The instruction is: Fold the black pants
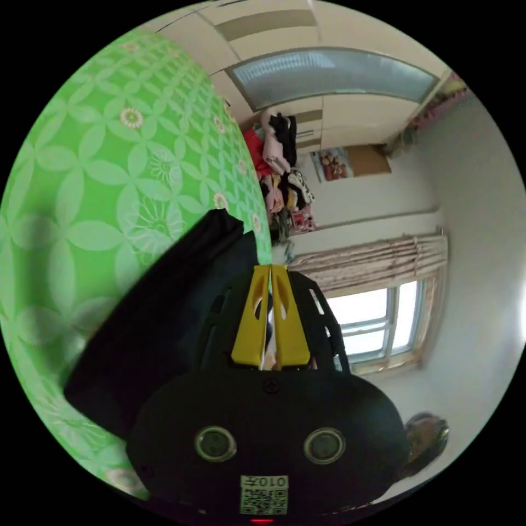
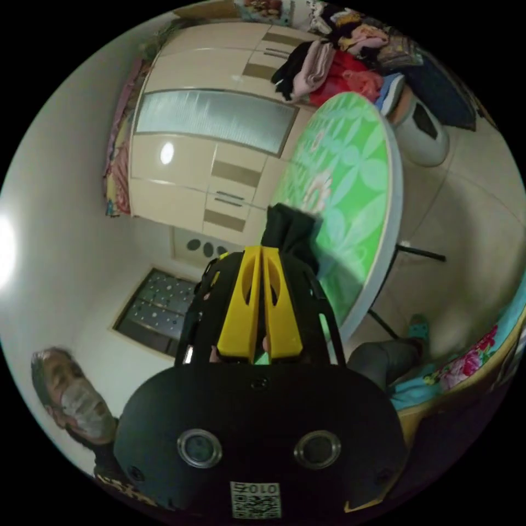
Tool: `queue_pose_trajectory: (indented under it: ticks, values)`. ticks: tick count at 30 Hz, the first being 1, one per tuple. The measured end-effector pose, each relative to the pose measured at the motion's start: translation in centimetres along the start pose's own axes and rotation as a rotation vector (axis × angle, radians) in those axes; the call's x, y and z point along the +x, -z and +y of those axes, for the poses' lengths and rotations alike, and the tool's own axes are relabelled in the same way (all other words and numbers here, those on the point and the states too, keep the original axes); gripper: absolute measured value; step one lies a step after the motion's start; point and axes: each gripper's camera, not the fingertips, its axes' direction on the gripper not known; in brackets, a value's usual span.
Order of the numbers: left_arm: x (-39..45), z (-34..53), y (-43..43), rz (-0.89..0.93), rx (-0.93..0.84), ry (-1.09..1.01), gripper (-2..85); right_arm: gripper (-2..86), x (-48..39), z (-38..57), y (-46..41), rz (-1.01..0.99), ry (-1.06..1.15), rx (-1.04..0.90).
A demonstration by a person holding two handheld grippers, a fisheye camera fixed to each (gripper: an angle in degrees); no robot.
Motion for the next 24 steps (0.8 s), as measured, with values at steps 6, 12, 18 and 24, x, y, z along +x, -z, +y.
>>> queue_pose_trajectory:
  ticks: [6, 12, 18, 24]
  values:
    - [1.4, 2.0, 3.1, -0.166, -0.177, -0.325, 0.5, 8.4, -3.9, 7.4, -4.9, 0.004, 0.064, -0.206]
    - [-0.1, 3.7, 5.2, -0.253, -0.255, -0.418, 0.6, 9.9, -5.6, 11.3, -8.5, 0.055, 0.029, -0.243]
    - [-3.4, 4.9, 7.0, -0.225, -0.292, -0.427, 0.5, 9.5, -6.4, 14.0, -11.9, 0.134, 0.008, -0.257]
    - [-6.0, 6.1, 6.4, -0.164, -0.387, -0.448, 0.3, 9.1, -7.2, 15.1, -14.1, 0.157, 0.009, -0.261]
